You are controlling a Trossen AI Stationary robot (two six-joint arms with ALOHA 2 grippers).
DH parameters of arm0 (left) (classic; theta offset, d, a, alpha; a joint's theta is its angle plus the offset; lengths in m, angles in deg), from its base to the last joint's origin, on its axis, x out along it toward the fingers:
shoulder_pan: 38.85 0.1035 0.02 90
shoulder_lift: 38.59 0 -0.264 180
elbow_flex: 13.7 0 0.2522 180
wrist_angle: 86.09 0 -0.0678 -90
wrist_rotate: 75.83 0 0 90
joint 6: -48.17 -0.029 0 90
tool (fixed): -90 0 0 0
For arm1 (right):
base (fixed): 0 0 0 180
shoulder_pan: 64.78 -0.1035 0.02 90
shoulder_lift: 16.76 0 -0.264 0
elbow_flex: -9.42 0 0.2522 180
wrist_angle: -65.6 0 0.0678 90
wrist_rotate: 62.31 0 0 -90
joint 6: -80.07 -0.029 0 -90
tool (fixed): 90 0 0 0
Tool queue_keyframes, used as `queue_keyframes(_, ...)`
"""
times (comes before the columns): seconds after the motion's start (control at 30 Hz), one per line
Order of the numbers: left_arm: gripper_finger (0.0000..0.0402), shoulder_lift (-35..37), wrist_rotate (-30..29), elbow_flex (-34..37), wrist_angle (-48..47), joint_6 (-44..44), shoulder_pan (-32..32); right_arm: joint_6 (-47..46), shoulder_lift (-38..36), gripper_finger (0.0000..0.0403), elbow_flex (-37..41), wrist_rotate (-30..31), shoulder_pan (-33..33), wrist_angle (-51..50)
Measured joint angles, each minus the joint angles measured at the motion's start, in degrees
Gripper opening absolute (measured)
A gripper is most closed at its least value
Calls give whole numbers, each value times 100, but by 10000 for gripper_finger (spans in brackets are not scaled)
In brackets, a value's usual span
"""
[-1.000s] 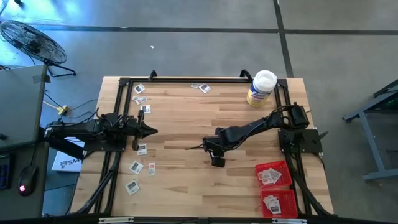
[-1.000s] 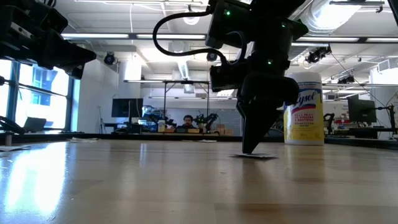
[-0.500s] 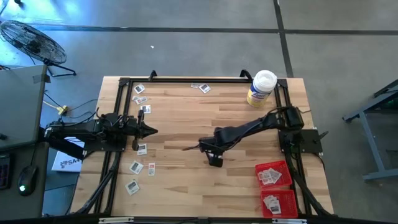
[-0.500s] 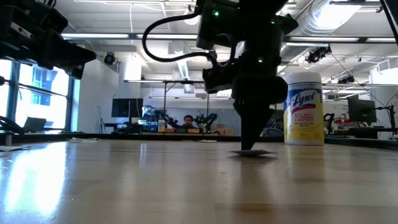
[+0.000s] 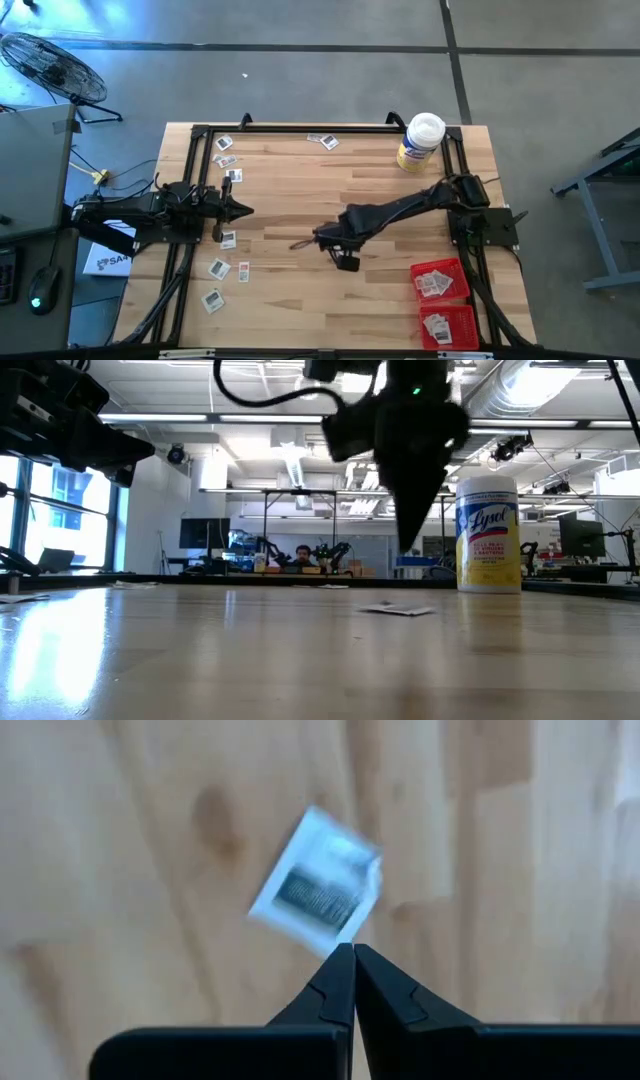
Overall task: Pick & Place First Aid Supplies
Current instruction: Put the white towelette pack into the bottom red bin
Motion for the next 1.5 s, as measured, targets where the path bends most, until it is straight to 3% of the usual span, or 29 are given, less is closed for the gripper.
queue_keyframes(0.13,1,0,0,1,0,0,0,-231,-10,1,-113,137,-290,-269)
queue_keyframes(0.23,1,0,0,1,0,0,0,-450,-12,4,29,360,-362,75)
queue_keyframes(0.43,1,0,2,1,0,0,-1,-1225,-14,43,501,611,28,652)
queue_keyframes(0.7,1,0,2,1,0,0,-2,-260,-23,116,1167,462,237,1577)
queue_keyframes(0.83,1,0,1,1,0,0,-1,-144,-26,115,1377,153,252,2024)
queue_keyframes(1.5,1,0,2,1,0,0,-2,-632,-27,94,1369,-381,536,2134)
